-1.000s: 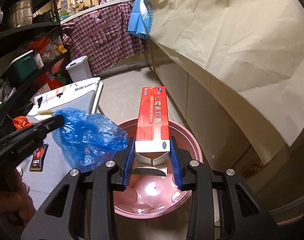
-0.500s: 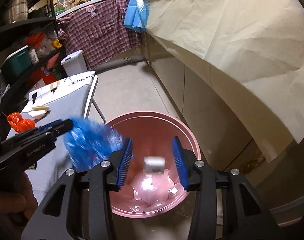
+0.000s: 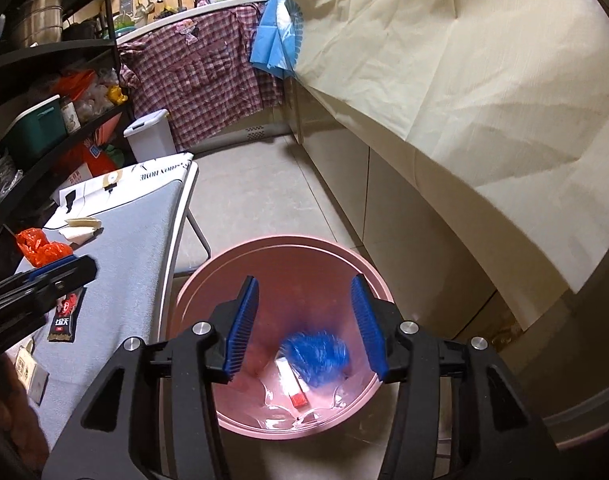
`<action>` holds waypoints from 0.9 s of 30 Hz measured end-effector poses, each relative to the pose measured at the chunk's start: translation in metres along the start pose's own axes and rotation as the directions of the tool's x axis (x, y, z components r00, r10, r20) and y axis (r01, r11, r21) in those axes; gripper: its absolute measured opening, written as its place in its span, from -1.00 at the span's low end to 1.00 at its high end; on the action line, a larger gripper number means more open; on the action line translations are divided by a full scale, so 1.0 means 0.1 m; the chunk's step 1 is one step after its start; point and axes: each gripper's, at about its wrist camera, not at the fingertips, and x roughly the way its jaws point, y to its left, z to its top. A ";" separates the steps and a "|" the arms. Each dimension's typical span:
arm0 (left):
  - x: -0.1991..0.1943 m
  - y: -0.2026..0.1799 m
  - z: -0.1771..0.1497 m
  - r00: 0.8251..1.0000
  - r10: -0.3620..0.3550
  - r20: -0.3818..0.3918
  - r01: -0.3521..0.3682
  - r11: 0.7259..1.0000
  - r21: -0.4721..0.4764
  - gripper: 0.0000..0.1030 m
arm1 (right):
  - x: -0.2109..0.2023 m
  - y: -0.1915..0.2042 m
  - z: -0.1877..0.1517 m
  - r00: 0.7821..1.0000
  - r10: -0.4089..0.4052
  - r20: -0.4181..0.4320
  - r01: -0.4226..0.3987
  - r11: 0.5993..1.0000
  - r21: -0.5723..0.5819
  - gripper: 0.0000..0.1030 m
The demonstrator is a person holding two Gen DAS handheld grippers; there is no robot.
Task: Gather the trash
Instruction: 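Carry both items over the pink bucket and open both tools to drop them, then grasp the bubble wrap with the left tool while the right tool grasps the white tissue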
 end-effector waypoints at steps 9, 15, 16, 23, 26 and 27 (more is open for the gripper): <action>-0.71 0.28 -0.03 0.998 0.008 0.062 -0.009 1.000 0.019 -0.29 | -0.32 0.14 -0.03 0.996 0.017 0.085 -0.011 0.998 -0.067 -0.05; -1.23 0.68 -0.10 0.994 0.040 0.097 -0.042 0.999 0.014 -0.29 | -0.56 0.34 -0.07 0.990 0.089 0.105 -0.079 0.992 -0.101 -0.32; -1.29 0.74 -0.11 0.994 0.046 0.099 -0.047 0.999 0.011 -0.29 | -0.60 0.39 -0.09 0.989 0.104 0.107 -0.093 0.990 -0.103 -0.42; -1.73 1.38 -0.31 0.982 0.142 0.126 -0.132 0.988 -0.084 -0.29 | -0.73 0.84 -0.12 0.969 0.227 0.102 -0.215 0.970 -0.118 -0.57; -1.83 1.62 -0.42 0.974 0.183 0.130 -0.163 0.975 -0.150 -0.29 | -0.69 1.09 -0.15 0.958 0.276 0.077 -0.266 0.957 -0.118 -0.60; -1.85 1.66 -0.45 0.973 0.192 0.129 -0.170 0.972 -0.163 -0.29 | -0.67 1.21 -0.17 0.953 0.296 0.066 -0.287 0.950 -0.127 -0.63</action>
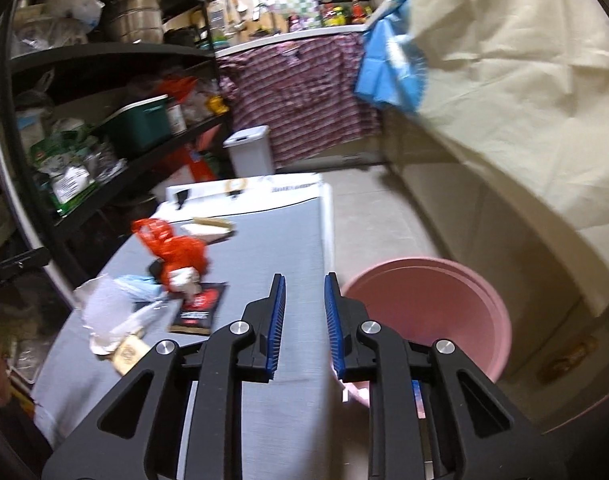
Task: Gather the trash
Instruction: 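Grasp the bubble wrap with the left tool while the right tool grasps the white tissue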
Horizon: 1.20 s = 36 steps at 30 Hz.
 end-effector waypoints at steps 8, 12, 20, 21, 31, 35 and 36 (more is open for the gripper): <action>0.23 0.31 -0.27 0.996 0.059 -0.070 -0.065 0.994 -0.090 -0.37 | 0.48 0.61 -0.01 0.992 0.119 -0.049 -0.121 0.992 -0.043 -0.72; 0.39 0.46 -0.33 0.990 0.095 -0.104 -0.108 0.987 -0.118 -0.38 | 0.72 0.82 0.00 0.985 0.155 -0.070 -0.159 0.986 -0.053 -0.72; 0.64 0.57 -0.35 0.976 0.178 -0.122 -0.190 0.977 -0.094 -0.37 | 1.24 1.14 -0.02 0.968 0.209 -0.139 -0.220 0.973 -0.066 -0.66; 0.67 0.59 -0.35 0.976 0.177 -0.130 -0.190 0.977 -0.099 -0.37 | 1.29 1.15 -0.03 0.965 0.214 -0.153 -0.226 0.972 -0.067 -0.66; 0.85 0.59 -0.38 0.970 0.172 -0.172 -0.189 0.979 -0.082 -0.37 | 1.76 1.27 -0.12 0.942 0.226 -0.248 -0.249 0.966 -0.068 -0.53; 0.90 0.61 -0.39 0.967 0.173 -0.187 -0.192 0.977 -0.089 -0.38 | 1.82 1.27 -0.15 0.939 0.219 -0.263 -0.244 0.968 -0.062 -0.55; 0.91 0.61 -0.40 0.967 0.169 -0.192 -0.189 0.978 -0.092 -0.38 | 1.82 1.27 -0.15 0.939 0.221 -0.265 -0.246 0.967 -0.064 -0.60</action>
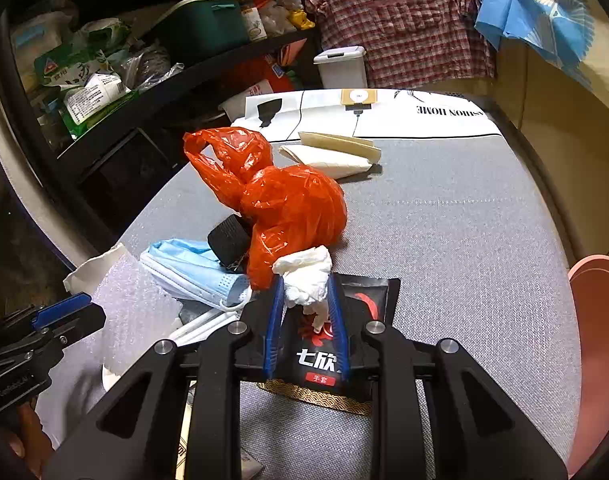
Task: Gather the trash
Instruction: 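Grasp the bubble wrap with the left tool while the right tool grasps the white tissue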
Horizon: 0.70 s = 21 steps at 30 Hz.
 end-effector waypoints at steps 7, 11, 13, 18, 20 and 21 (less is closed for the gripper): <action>0.03 -0.02 -0.03 1.000 -0.008 -0.024 0.008 1.000 0.015 -0.66 | -0.04 0.02 -0.01 1.000 -0.004 0.006 0.004 1.000 -0.027 -0.88; 0.00 -0.05 -0.02 1.000 -0.003 -0.012 0.004 0.999 0.033 -0.76 | -0.13 0.02 -0.01 1.000 -0.010 0.028 0.011 0.999 -0.039 -0.89; -0.06 -0.08 -0.02 1.000 0.004 0.007 -0.004 0.999 0.044 -0.77 | -0.18 0.01 0.00 0.999 -0.012 0.036 0.014 0.999 -0.039 -0.90; -0.18 -0.12 0.01 0.999 -0.004 0.041 0.002 0.999 0.048 -0.78 | -0.37 -0.01 0.00 0.998 -0.019 0.066 0.022 0.999 -0.043 -0.90; -0.23 -0.12 0.00 0.999 -0.009 0.053 0.007 0.999 0.046 -0.78 | -0.44 -0.02 -0.01 0.997 -0.020 0.076 0.023 0.999 -0.042 -0.90; -0.25 -0.13 0.01 0.998 -0.014 0.060 0.011 0.999 0.044 -0.78 | -0.47 -0.02 -0.01 0.997 -0.021 0.080 0.025 0.999 -0.042 -0.90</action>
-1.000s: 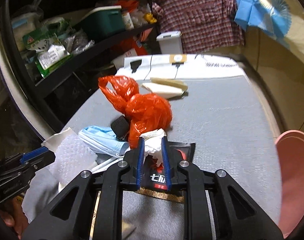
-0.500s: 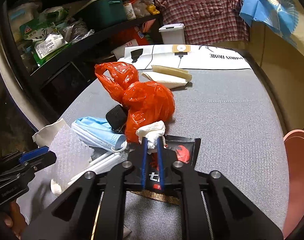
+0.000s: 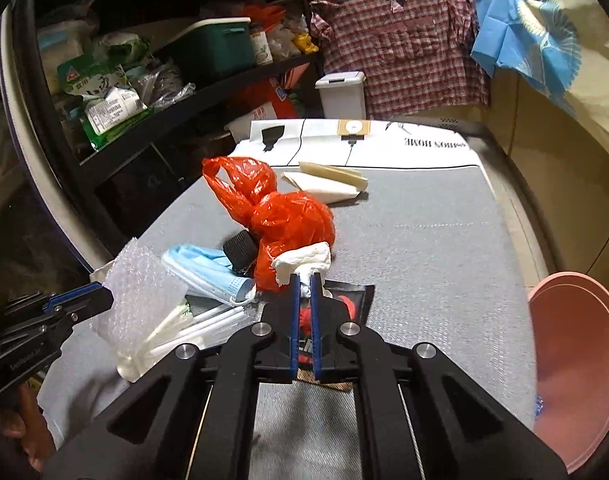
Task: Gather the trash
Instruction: 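Grasp the bubble wrap with the left tool while the right tool grasps the white tissue, then carry bubble wrap and tissue over the pink bucket and open both tools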
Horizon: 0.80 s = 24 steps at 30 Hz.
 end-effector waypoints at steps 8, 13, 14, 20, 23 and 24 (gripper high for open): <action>-0.24 -0.07 0.06 0.997 -0.025 0.073 0.025 1.000 0.003 -0.78 | -0.40 -0.04 -0.01 0.999 -0.023 0.047 0.023 1.000 0.001 -0.90; -0.36 -0.16 0.06 0.994 -0.047 0.100 0.046 0.999 0.014 -0.78 | -0.67 -0.06 0.02 0.997 -0.036 0.073 0.036 0.999 -0.002 -0.90; -0.38 -0.18 0.06 0.993 -0.052 0.105 0.051 0.999 0.018 -0.78 | -0.72 -0.05 0.02 0.996 -0.039 0.079 0.039 0.999 -0.005 -0.90; -0.46 -0.28 0.05 0.990 -0.080 0.119 0.076 0.996 0.036 -0.78 | -1.06 -0.10 -0.03 0.993 -0.061 0.101 0.063 0.998 -0.014 -0.90; -0.50 -0.34 0.04 0.988 -0.095 0.124 0.090 0.995 0.051 -0.78 | -1.23 -0.16 -0.03 0.991 -0.070 0.114 0.072 0.997 -0.008 -0.90; -0.52 -0.36 0.03 0.987 -0.098 0.126 0.092 0.994 0.055 -0.78 | -1.28 -0.17 -0.04 0.990 -0.073 0.119 0.075 0.997 -0.009 -0.90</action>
